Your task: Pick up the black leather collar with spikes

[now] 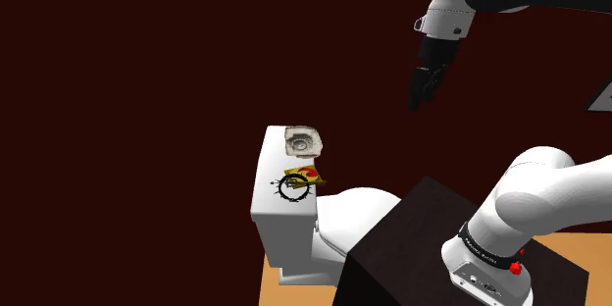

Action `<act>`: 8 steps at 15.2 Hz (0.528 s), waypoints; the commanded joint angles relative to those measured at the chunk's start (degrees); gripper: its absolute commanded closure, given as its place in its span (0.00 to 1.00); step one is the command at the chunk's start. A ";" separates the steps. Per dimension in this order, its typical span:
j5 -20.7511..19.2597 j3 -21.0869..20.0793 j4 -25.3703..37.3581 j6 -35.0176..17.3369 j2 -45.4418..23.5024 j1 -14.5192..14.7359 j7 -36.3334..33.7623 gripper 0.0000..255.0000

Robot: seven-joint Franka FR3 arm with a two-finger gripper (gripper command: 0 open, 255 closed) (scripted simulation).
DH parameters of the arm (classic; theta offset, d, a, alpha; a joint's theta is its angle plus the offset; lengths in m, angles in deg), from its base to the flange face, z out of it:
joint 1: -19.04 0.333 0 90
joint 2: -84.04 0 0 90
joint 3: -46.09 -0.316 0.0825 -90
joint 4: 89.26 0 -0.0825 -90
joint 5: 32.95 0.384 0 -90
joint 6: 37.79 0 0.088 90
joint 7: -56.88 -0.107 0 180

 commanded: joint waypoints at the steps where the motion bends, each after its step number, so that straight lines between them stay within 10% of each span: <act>1: 0.00 0.00 0.00 0.00 0.00 0.00 0.00 0.00; 8: 5.46 -5.25 -9.80 -16.56 -2.72 0.97 -5.42 0.00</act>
